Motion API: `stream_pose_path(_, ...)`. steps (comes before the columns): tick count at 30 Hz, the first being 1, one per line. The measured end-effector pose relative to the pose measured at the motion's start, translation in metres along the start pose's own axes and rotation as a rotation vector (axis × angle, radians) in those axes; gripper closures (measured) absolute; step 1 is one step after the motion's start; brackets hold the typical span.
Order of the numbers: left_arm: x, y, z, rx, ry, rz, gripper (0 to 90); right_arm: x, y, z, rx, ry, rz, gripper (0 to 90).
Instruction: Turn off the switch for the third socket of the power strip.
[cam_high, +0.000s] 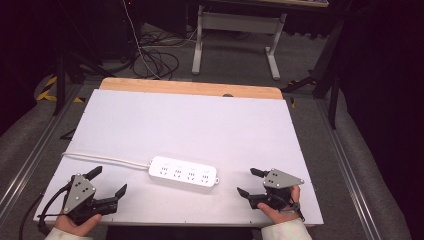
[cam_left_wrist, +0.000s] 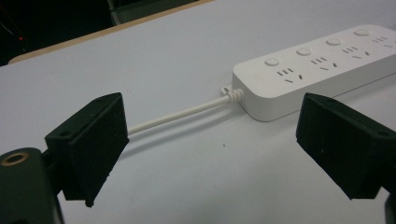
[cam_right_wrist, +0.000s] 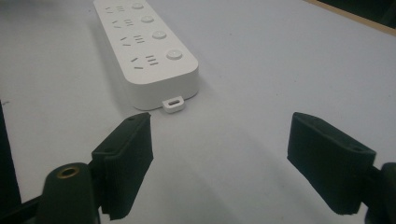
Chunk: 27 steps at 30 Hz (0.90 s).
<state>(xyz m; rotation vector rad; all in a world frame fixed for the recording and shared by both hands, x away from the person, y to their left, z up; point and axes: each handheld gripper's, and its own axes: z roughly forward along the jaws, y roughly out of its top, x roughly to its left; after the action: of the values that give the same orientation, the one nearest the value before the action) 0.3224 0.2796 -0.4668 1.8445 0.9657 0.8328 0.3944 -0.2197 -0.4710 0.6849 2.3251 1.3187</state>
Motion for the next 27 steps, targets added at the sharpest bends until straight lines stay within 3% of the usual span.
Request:
stream_pose_path(3,-0.002,0.001,0.000,0.003,-0.007,0.022,8.8,0.000,0.001,-0.001,-0.002,0.000,-0.004,22.7)
stream_pose_path(10,0.000,0.002,-0.002,0.001,-0.021,-0.016,8.8,0.001,0.003,-0.001,0.000,0.005,-0.004,22.8)
stream_pose_path(16,-0.001,0.002,-0.002,0.007,-0.022,-0.008,8.5,0.002,0.011,-0.002,0.009,0.021,-0.015,26.7)
stream_pose_path(21,-0.001,0.002,-0.002,0.009,-0.023,-0.012,8.6,0.002,0.023,0.001,0.038,0.043,-0.028,30.0)
stream_pose_path(27,-0.001,0.001,-0.004,0.012,-0.015,-0.013,8.7,0.001,0.041,0.004,0.036,0.065,-0.037,32.7)
